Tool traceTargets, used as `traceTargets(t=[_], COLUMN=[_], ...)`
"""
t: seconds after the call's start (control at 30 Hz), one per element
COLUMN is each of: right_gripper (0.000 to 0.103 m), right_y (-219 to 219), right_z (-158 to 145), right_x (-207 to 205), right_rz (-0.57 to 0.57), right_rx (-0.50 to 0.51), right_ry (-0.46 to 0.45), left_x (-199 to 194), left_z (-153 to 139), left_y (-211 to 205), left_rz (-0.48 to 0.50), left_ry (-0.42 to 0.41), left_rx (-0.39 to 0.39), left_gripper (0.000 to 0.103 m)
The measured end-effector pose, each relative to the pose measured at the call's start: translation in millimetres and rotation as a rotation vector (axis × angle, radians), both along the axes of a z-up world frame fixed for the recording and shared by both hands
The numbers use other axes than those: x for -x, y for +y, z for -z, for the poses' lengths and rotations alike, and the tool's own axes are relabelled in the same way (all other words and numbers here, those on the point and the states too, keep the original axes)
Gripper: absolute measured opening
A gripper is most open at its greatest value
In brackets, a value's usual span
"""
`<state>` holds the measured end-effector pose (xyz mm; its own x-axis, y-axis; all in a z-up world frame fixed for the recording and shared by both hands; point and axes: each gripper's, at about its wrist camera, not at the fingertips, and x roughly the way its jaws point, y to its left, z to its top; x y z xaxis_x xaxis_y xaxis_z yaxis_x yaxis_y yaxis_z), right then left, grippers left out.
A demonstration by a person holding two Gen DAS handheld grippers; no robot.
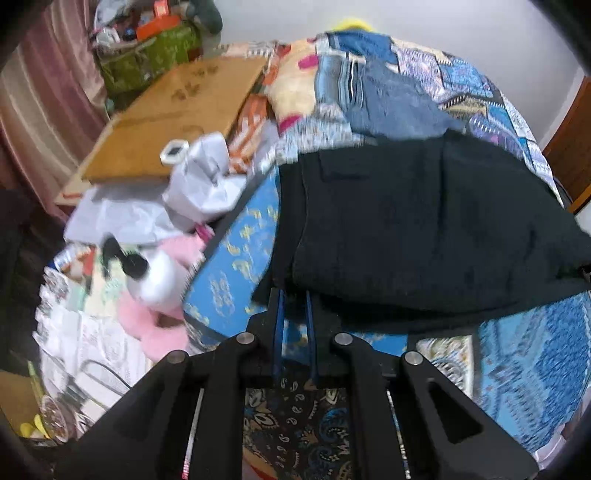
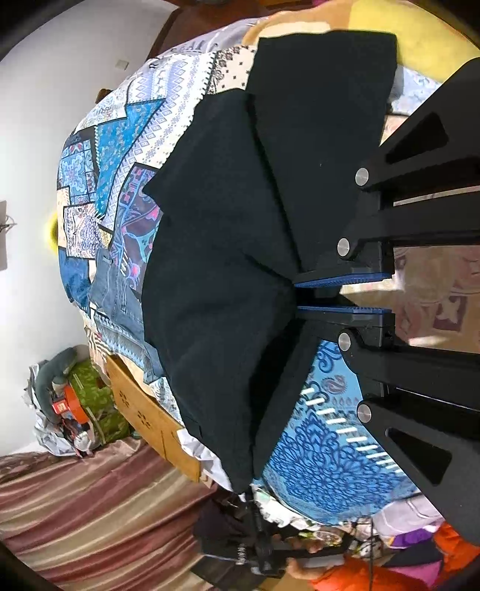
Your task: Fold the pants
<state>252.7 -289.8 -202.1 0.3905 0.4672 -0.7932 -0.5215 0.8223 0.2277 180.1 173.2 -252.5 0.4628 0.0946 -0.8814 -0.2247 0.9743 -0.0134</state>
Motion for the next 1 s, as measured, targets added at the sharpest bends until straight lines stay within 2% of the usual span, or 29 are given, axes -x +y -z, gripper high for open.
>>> traceTargets(t=[0.1, 0.13, 0.17, 0.23, 0.3, 0.33, 0.37, 0.4, 0.43, 0.47, 0.5, 0.7, 0.87, 1.0], right_gripper=[0.022, 0.024, 0.029, 0.039, 0.059, 0.065, 0.077, 0.085, 0.086, 0.086, 0.086, 0.086, 0.086, 0.086], right_y=[-9, -12, -15, -18, -22, -22, -24, -25, -26, -27, -27, -27, -22, -17], right_z=[-13, -17, -23, -33, -43, -46, -49, -51, -52, -53, -53, -39, -15, 13], right_x=[2, 2, 0, -5, -13, -17, -24, -30, -38, -46, -54, -101, -144, -183], right_rz=[0.004, 0.009, 0.017, 0.033, 0.057, 0.070, 0.087, 0.102, 0.115, 0.127, 0.140, 0.170, 0.187, 0.187], right_rx=[0.000, -0.005, -0.012, -0.016, -0.007, -0.004, 0.000, 0.002, 0.004, 0.005, 0.008, 0.014, 0.041, 0.067], right_ry=[-0.027, -0.038, -0.051, -0.078, -0.115, -0.127, -0.140, -0.146, -0.150, -0.150, -0.145, -0.113, -0.069, 0.007], left_x=[-7, -9, -11, -18, -26, -31, -36, -42, -50, -58, -63, -108, -148, -179], left_z=[-27, -33, -39, -56, -72, -77, -81, -86, -89, -92, -94, -91, -72, -49], left_y=[-3, -4, -6, -14, -24, -29, -33, -38, -44, -50, -53, -80, -99, -106], left_rz=[0.015, 0.022, 0.029, 0.050, 0.070, 0.078, 0.089, 0.103, 0.117, 0.126, 0.131, 0.190, 0.220, 0.231], left_ry=[-0.054, -0.066, -0.080, -0.125, -0.168, -0.180, -0.193, -0.203, -0.211, -0.221, -0.228, -0.235, -0.201, -0.147], left_rx=[-0.007, -0.007, -0.009, -0.017, -0.031, -0.034, -0.035, -0.033, -0.032, -0.037, -0.040, -0.042, -0.051, -0.007], left_gripper=[0.016, 0.027, 0.033, 0.055, 0.068, 0.073, 0.075, 0.083, 0.093, 0.096, 0.099, 0.099, 0.100, 0.100])
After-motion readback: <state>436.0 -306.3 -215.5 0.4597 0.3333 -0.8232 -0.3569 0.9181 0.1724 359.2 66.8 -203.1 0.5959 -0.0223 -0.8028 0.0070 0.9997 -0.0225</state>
